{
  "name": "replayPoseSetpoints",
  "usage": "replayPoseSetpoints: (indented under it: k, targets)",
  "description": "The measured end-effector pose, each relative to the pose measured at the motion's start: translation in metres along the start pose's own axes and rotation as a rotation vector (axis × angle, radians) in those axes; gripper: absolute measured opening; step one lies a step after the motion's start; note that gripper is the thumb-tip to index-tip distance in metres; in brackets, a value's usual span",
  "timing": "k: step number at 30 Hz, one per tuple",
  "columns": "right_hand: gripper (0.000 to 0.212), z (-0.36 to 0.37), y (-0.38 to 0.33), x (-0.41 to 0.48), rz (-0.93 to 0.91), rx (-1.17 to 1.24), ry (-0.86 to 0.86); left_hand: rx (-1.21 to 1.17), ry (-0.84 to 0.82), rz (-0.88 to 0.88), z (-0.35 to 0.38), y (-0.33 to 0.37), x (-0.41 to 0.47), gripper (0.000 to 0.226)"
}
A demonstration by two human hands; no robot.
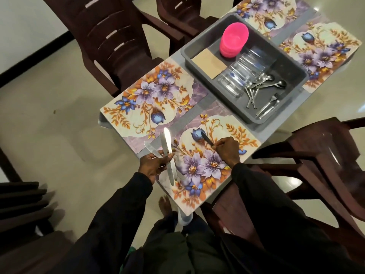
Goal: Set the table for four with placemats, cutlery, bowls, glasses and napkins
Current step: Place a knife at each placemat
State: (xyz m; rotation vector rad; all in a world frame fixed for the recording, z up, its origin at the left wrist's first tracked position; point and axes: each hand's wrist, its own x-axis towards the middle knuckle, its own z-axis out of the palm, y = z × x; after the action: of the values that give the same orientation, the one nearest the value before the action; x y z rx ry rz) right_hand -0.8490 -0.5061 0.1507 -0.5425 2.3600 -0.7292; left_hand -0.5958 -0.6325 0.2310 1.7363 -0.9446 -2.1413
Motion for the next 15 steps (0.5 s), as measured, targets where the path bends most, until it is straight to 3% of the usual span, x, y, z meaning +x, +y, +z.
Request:
replayPoseSetpoints:
  k: [15]
  targets:
    - [0.013,0.019,0.005,0.009,0.001,-0.111,0.080,0.005,0.002,-0.012,-0.006,0.005,0.008,0.040]
